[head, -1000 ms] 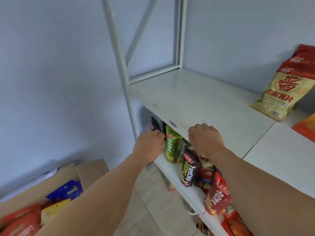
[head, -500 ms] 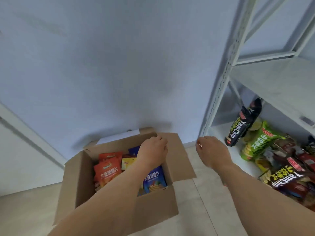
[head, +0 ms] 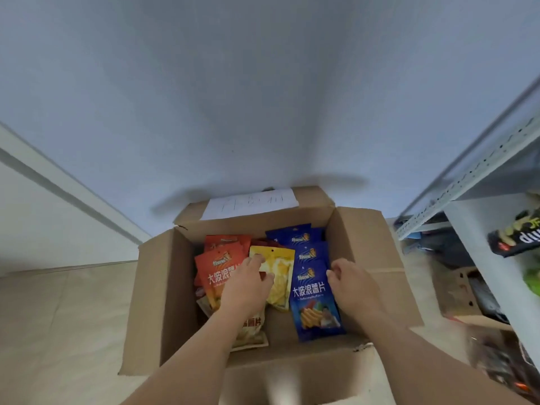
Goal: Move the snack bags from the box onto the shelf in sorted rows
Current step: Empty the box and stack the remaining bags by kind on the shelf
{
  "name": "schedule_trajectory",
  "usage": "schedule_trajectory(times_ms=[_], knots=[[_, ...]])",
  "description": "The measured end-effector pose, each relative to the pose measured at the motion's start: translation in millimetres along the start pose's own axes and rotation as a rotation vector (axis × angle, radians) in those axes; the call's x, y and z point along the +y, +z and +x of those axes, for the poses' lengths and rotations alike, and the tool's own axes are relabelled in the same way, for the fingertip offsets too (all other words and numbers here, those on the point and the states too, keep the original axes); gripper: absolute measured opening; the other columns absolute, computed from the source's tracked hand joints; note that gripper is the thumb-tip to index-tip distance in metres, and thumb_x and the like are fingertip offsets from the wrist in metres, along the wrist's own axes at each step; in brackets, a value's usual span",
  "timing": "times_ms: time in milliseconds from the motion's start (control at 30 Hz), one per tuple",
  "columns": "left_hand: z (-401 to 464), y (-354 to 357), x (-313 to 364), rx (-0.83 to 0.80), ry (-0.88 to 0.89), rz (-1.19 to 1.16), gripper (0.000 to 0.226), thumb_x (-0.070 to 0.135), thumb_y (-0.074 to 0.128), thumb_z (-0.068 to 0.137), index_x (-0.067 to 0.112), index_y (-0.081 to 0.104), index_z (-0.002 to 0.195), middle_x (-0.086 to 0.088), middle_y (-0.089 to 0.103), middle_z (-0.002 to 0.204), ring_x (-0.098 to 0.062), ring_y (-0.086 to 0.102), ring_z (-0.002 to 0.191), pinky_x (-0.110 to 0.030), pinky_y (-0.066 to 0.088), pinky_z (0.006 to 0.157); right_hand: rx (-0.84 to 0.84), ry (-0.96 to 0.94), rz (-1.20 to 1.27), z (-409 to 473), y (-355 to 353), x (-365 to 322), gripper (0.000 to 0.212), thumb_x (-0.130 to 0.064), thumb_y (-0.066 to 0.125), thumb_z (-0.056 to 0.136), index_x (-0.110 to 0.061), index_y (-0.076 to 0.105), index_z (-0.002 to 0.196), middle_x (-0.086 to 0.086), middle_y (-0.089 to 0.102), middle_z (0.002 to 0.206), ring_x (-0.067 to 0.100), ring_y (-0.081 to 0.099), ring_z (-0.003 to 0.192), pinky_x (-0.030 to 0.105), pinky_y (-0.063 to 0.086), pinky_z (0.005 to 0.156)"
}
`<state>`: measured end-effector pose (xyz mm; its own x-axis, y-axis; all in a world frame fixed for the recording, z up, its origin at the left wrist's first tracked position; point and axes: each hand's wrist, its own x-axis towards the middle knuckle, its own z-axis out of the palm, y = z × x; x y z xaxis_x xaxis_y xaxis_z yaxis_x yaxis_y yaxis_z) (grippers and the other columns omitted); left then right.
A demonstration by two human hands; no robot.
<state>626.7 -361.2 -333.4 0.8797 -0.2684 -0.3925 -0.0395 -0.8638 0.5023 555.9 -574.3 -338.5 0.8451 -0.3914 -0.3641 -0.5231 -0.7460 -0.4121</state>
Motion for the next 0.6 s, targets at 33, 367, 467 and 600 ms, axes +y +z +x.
schedule_trajectory(times_ms=[33,367,467,600], knots=[[15,11,-11,-0.026,-0.042,-0.055,0.052,0.040,0.055,0.098,0.025,0.042,0.147,0.003,0.048,0.147,-0.019,0.049,0.132,-0.038,0.044,0.106,-0.025,0.062,0.057,14,17,1,0.029,-0.039,0.048,0.102,-0.020,0.059,0.121,0.000,0.067,0.112,0.021,0.061,0.100,0.032,0.045,0.076],[154,167,-113,-0.138,-0.279,-0.268,0.078,0.047,0.064,0.092,0.019,0.027,0.155,-0.003,0.023,0.163,-0.026,0.026,0.148,-0.050,0.028,0.120,-0.205,0.596,0.324,105,194,78,0.064,-0.048,0.058,0.096,-0.019,0.036,0.149,0.009,0.057,0.133,0.025,0.061,0.109,0.042,0.053,0.087],[183,194,-133,-0.040,-0.276,-0.169,0.083,0.043,0.063,0.094,0.012,0.020,0.157,-0.008,0.015,0.166,-0.027,0.014,0.152,-0.044,0.020,0.124,-0.211,0.653,0.359,123,231,102,0.065,-0.047,0.060,0.095,-0.019,0.036,0.149,0.009,0.051,0.139,0.029,0.058,0.116,0.036,0.051,0.078],[210,219,-147,-0.024,-0.352,-0.240,0.099,0.043,0.068,0.091,0.004,0.007,0.158,-0.014,0.012,0.166,-0.029,0.013,0.153,-0.038,0.016,0.125,-0.239,0.672,0.411,138,272,123,0.065,-0.056,0.065,0.086,-0.026,0.046,0.140,0.006,0.057,0.133,0.027,0.060,0.114,0.042,0.050,0.091]])
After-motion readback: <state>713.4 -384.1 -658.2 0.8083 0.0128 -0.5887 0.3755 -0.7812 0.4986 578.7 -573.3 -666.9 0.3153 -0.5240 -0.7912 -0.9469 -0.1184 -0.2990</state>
